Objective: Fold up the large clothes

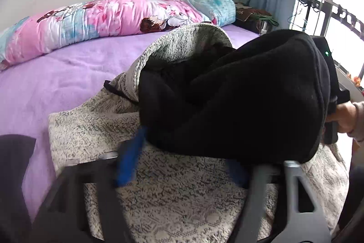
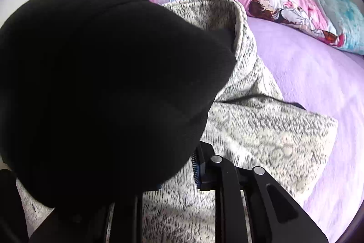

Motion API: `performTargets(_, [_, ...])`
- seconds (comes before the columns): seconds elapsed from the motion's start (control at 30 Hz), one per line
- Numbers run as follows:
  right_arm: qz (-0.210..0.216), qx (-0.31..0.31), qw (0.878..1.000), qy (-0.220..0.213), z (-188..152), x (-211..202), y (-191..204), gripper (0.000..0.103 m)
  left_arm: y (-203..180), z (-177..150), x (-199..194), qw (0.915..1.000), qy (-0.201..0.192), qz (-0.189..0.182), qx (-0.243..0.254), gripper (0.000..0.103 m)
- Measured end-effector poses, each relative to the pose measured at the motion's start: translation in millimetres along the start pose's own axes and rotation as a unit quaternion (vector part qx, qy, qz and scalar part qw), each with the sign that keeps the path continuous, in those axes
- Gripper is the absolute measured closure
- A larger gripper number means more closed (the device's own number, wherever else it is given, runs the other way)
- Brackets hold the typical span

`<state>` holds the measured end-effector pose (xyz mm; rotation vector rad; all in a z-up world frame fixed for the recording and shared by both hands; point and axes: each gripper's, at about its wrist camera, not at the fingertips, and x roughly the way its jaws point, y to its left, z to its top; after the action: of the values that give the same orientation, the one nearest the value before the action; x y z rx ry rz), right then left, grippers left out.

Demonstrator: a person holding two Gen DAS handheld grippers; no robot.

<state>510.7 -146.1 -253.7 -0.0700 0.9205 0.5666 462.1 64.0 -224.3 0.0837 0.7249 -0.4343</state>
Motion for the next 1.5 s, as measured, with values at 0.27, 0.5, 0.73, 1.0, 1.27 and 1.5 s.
performTargets(0.27, [-0.019, 0.001, 1.000, 0.001, -8.0, -32.5, -3.6, 0.072, 1.3, 4.0, -32.2, 0.9998, 0.000, 0.017, 0.006, 0.006])
performTargets(0.5, [-0.029, 0.069, 0.992, -0.101, 28.7, -106.7, -34.6, 0.047, 18.5, 35.3, -96.1, 0.9943, -0.101, 0.002, -0.033, 0.006])
performTargets(0.73, [-0.026, 0.073, 0.995, -0.062, 67.1, -75.2, -11.1, 0.038, -0.4, 86.1, -67.7, 0.9952, -0.076, 0.035, -0.051, 0.006])
performTargets(1.0, [-0.047, 0.094, 0.994, 0.014, 11.6, -26.6, 14.4, 0.041, -25.4, 47.3, 11.4, 0.9947, 0.047, 0.050, -0.076, 0.006])
performTargets(1.27, [-0.087, 0.079, 0.992, 0.048, -23.0, 12.9, 19.0, 0.034, -24.5, 0.3, 47.0, 0.9856, 0.122, 0.112, -0.036, 0.005])
performTargets(1.5, [-0.108, 0.091, 0.990, 0.029, -54.6, 14.2, 26.0, 0.028, -17.6, -33.0, 46.5, 0.9838, 0.134, 0.111, -0.046, 0.004])
